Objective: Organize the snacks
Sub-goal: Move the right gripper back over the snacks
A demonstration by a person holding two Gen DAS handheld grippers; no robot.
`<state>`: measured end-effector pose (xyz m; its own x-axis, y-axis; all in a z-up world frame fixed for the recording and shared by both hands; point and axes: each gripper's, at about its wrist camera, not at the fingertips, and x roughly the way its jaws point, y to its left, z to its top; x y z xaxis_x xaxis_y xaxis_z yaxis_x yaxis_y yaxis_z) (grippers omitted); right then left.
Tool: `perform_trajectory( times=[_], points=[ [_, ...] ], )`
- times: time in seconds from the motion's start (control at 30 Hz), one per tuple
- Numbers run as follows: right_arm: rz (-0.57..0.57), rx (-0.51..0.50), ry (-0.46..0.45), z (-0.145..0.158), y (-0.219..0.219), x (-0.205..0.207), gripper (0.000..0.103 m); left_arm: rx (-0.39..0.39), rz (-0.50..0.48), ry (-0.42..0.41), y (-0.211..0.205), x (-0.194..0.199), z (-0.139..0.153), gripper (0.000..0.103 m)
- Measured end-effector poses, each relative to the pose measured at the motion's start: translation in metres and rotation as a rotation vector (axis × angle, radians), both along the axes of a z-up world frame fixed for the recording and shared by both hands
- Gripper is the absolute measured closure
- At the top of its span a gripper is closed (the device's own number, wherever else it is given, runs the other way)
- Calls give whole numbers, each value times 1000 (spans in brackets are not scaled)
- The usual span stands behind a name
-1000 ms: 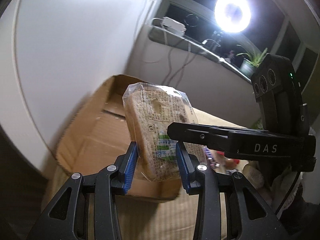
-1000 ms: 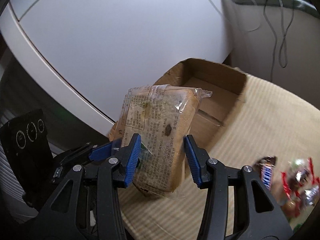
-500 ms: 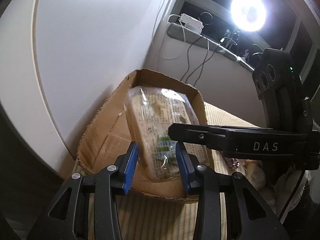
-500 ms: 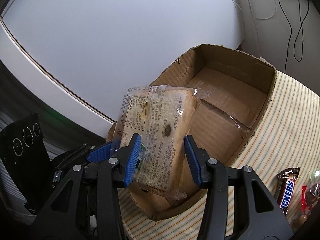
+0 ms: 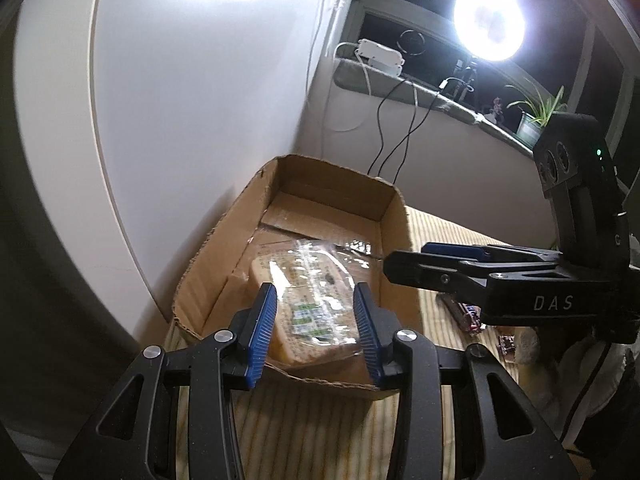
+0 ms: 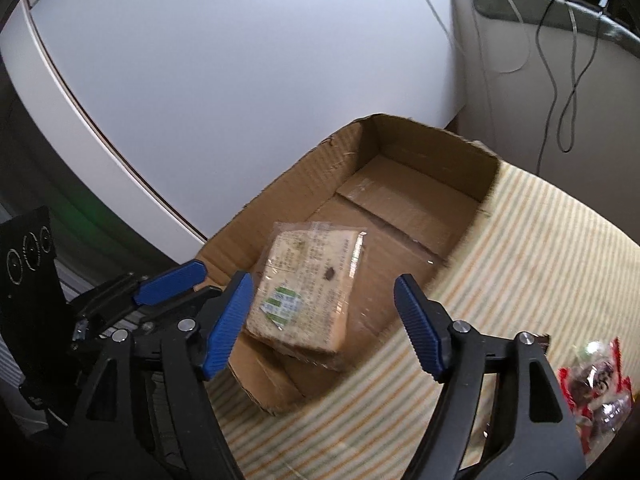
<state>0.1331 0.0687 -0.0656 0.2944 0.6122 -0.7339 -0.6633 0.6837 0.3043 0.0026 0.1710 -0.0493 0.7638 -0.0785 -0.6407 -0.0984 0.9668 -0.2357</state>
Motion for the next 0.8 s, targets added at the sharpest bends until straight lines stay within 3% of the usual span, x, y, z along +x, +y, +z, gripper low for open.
perform_trajectory(
  times=[0.2,0.43,0.8],
  points=[
    [-66,-7,-79,2,-44,-12,26,-5,-43,-17,-22,-7,1,64],
    [-167,-95,-178,5,-116,-28,14,-15,-124,0,-58,-6,-3,64],
    [-390,-254,-202,-7,-243,-38,14,-54,-280,58,-129,6,-18,64]
  ],
)
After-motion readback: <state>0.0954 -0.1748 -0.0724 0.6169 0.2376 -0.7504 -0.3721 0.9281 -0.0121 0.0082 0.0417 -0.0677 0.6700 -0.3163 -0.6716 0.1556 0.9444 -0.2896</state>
